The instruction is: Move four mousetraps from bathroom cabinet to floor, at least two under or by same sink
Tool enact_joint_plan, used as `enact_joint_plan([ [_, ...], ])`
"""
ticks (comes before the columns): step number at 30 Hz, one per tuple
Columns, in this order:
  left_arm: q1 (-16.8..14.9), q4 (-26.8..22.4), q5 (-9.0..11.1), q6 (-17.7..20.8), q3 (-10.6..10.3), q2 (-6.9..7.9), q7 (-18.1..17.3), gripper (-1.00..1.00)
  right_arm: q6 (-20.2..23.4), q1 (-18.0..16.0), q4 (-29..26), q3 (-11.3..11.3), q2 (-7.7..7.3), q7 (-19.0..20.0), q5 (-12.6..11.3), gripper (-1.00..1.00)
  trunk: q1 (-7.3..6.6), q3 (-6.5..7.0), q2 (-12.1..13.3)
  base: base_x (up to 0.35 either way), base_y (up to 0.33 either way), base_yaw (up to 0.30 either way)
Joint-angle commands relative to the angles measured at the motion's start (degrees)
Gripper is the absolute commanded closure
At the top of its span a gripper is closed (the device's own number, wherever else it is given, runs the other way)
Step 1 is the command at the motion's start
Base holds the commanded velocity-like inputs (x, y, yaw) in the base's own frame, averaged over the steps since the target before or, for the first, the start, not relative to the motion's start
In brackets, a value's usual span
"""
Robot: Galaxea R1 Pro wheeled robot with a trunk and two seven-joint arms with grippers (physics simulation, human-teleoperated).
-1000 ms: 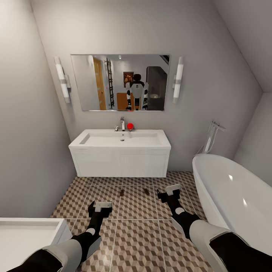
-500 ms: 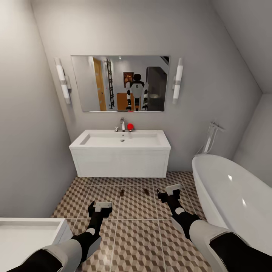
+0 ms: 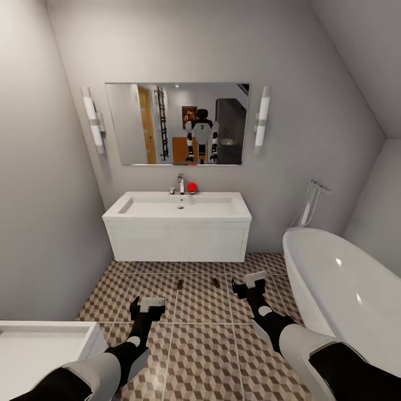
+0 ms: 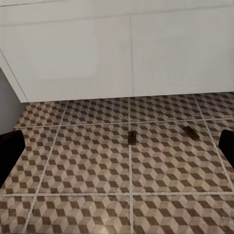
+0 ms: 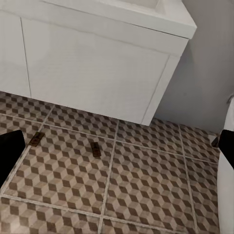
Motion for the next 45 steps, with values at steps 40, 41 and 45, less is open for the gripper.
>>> enact_joint_plan([
  [40, 5.1, 3.5, 0.4, -0.4, -0.3, 1.86, 0.3, -1.0, -3.2, 9.6, 0.2, 0.5, -2.72, -0.3, -0.1, -1.0, 0.04, -0.13, -0.1, 0.0, 0.0, 0.0],
  [41, 6.3, 3.5, 0.4, -0.4, -0.3, 2.02, 0.3, -1.0, -3.6, 10.8, 0.2, 0.5, -2.87, -0.3, -0.1, -1.0, 0.04, -0.13, -0.1, 0.0, 0.0, 0.0],
  [45, 8.6, 3.5, 0.4, -0.4, -0.3, 2.24, 0.3, -1.0, -3.9, 12.6, 0.2, 0.5, -3.03, -0.3, -0.1, -1.0, 0.04, -0.13, -0.1, 0.0, 0.0, 0.0],
])
